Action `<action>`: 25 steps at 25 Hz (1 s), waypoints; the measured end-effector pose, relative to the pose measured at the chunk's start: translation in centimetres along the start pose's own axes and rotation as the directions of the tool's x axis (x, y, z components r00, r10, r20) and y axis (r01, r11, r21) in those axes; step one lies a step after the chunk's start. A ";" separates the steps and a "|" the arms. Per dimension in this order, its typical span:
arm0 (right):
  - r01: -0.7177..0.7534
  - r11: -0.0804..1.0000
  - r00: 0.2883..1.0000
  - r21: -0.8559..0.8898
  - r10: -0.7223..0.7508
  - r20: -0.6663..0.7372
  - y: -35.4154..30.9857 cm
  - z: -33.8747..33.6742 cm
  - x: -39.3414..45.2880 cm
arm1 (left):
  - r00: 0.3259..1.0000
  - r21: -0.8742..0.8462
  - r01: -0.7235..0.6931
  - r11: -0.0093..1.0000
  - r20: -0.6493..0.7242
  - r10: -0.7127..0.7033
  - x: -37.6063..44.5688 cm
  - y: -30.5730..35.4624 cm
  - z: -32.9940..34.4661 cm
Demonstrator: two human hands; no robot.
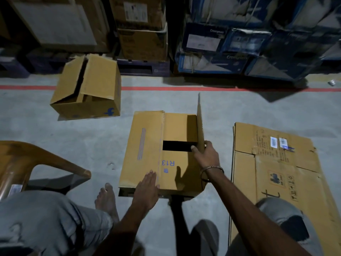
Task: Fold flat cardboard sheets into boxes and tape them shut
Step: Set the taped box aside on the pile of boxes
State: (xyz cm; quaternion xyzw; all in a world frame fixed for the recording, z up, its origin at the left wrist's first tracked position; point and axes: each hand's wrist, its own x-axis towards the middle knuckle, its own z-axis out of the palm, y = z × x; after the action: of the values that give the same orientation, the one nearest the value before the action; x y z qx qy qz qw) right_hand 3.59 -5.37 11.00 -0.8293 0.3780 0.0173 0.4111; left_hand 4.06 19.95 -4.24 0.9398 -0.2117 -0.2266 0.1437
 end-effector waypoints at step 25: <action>-0.288 0.864 0.958 0.413 0.260 0.123 6.7 11.7 2.0 | 0.784 -0.768 0.333 0.548 -0.098 -0.613 6.1 -11.4 -7.2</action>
State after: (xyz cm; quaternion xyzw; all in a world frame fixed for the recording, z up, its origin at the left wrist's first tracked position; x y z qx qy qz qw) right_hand 4.03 -0.97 -1.85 -0.6561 0.4733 0.0184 0.5876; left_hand 16.29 28.32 -4.43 0.8525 0.1898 -0.1469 0.4645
